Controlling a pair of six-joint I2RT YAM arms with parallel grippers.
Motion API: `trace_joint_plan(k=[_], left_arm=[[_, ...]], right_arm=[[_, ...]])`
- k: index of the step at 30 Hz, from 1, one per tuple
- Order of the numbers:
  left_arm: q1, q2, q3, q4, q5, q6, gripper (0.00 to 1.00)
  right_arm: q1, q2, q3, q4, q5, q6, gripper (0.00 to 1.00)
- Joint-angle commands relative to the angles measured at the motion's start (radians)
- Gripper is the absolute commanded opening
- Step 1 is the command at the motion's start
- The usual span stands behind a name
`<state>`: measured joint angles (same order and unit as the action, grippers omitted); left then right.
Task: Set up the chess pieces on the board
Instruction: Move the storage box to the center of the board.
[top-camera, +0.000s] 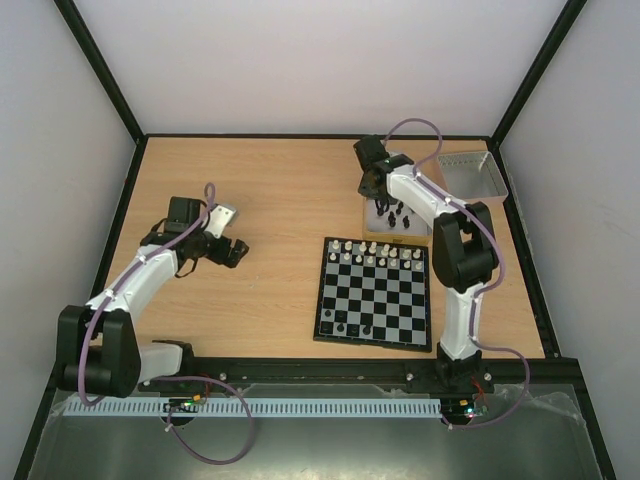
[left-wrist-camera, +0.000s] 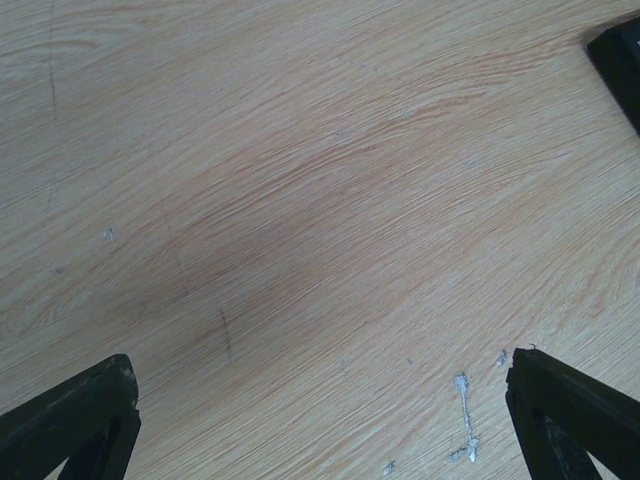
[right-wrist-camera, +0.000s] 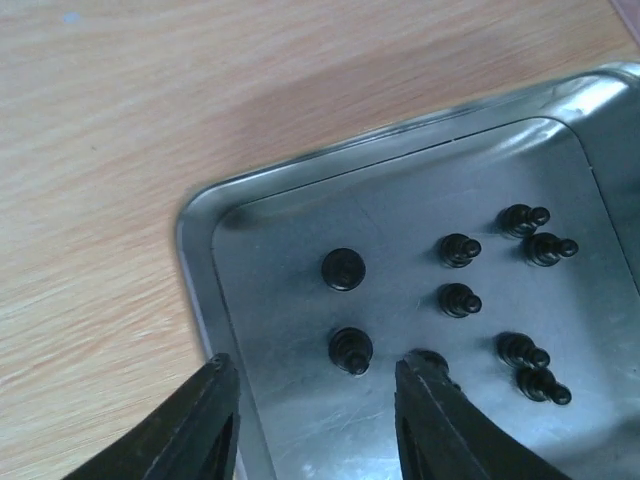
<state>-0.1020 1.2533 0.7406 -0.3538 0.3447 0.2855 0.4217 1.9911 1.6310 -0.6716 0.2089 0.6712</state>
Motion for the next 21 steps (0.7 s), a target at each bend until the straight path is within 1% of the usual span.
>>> trace_joint_plan(k=[1, 2, 4, 14, 21], left_arm=[[-0.004, 0.027, 0.027, -0.015, 0.024, 0.009, 1.0], [-0.004, 0.032, 0.029, -0.015, 0.027, 0.01, 0.99], [-0.005, 0.039, 0.03, -0.015, 0.029, 0.01, 1.0], [-0.011, 0.049, 0.027, -0.011, 0.037, 0.016, 0.99], [-0.015, 0.042, 0.027, -0.011, 0.037, 0.015, 1.0]], right_arm=[[-0.008, 0.048, 0.06, -0.043, -0.054, -0.031, 0.36], [-0.008, 0.059, 0.071, -0.042, -0.058, -0.032, 0.31], [-0.008, 0.082, 0.098, -0.053, -0.077, -0.044, 0.28], [-0.006, 0.105, 0.094, -0.031, -0.118, -0.065, 0.31], [-0.006, 0.14, 0.084, -0.021, -0.133, -0.067, 0.3]])
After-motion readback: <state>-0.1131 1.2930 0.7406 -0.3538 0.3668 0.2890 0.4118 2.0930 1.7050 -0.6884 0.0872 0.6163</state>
